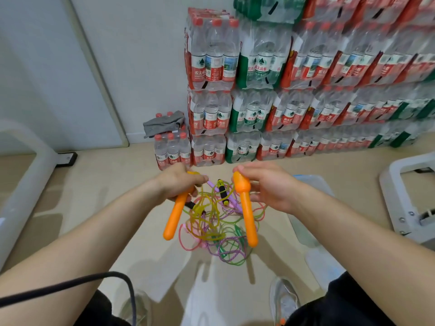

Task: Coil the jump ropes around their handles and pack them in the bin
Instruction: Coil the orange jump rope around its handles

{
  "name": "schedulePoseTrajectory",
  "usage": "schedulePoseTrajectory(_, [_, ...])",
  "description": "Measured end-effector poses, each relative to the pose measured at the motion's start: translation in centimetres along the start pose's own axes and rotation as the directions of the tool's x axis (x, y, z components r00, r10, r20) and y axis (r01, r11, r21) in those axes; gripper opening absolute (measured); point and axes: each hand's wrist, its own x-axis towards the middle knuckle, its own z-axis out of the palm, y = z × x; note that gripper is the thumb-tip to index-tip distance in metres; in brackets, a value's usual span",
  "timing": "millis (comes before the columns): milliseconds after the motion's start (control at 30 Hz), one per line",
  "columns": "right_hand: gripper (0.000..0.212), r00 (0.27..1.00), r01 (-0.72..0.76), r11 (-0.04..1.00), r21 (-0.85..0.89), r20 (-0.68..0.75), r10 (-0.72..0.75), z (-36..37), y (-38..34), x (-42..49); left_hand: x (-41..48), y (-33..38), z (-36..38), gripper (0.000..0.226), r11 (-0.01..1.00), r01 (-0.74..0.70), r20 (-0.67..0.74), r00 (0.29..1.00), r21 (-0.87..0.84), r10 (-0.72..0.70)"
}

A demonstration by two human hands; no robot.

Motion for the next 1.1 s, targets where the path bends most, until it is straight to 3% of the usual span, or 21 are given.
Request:
schedulePoseTrajectory(133, [0.016, 1.000, -0.007, 0.987, 0.159, 0.028, 0.003, 1.0, 1.3, 0.3, -0.6, 0.8, 2.3, 0.038, 0.925, 0.004, 0.065, 0.998, -0.379, 0.022])
schedulePoseTrajectory(200, [0.022, 0.999, -0.012, 0.977, 0.211, 0.037, 0.004, 1.8, 2.1, 0.8, -0.7, 1.0, 3.3, 0.038, 0.876, -0.006, 0.047, 0.998, -0.482, 0.032])
schedulePoseTrajectory(333, [0.039, 0.996, 0.048, 0.991, 0.124, -0.083, -0.038, 3.4, 3.2, 1.8, -0.4, 0.6, 4.7, 0.034, 0.837, -0.021, -0.011, 1.000, -0.546, 0.018])
schedulePoseTrajectory(467, [0.041, 0.989, 0.056, 0.988, 0.144, -0.145, -0.035, 3.5, 3.9, 2.6, -0.2, 0.5, 5.2, 0.029, 0.806, 0.020, 0.024, 1.000, -0.591, -0.007])
schedulePoseTrajectory(567, [0.033, 0.978, 0.059, 0.998, -0.008, -0.200, -0.059, 3.2, 4.2, 3.4, 0.2, 0.3, 5.4, 0.033, 0.783, 0.042, 0.080, 0.997, -0.621, 0.010])
schedulePoseTrajectory(700, [0.026, 0.973, 0.154, 0.985, -0.079, -0.164, -0.165, 3.7, 4.2, 3.3, 0.5, -0.1, 5.5, 0.034, 0.788, 0.027, 0.104, 0.993, -0.615, 0.048])
schedulePoseTrajectory(800, [0.029, 0.961, 0.235, 0.938, -0.255, -0.085, -0.264, 4.2, 4.0, 2.8, 0.7, -0.3, 5.2, 0.022, 0.778, 0.018, 0.069, 0.997, -0.628, 0.033])
schedulePoseTrajectory(900, [0.018, 0.973, 0.204, 0.901, -0.383, -0.021, -0.230, 4.1, 3.3, 2.6, 1.3, -0.6, 4.8, 0.011, 0.841, -0.041, 0.004, 0.999, -0.539, 0.051])
schedulePoseTrajectory(967, [0.020, 0.962, 0.151, 0.762, -0.629, -0.085, -0.260, 3.3, 2.7, 2.8, 1.7, -0.9, 4.6, 0.010, 0.905, -0.075, -0.018, 0.997, -0.418, 0.075])
schedulePoseTrajectory(1033, [0.026, 0.910, 0.150, 0.589, -0.794, -0.123, -0.397, 2.5, 2.3, 2.9, 1.8, -0.9, 4.3, 0.020, 0.945, -0.098, 0.011, 0.994, -0.311, 0.107])
schedulePoseTrajectory(1100, [0.032, 0.899, 0.272, 0.634, -0.723, -0.043, -0.435, 2.0, 2.2, 3.1, 1.5, -0.8, 4.0, 0.027, 0.962, -0.148, 0.079, 0.982, -0.230, 0.170])
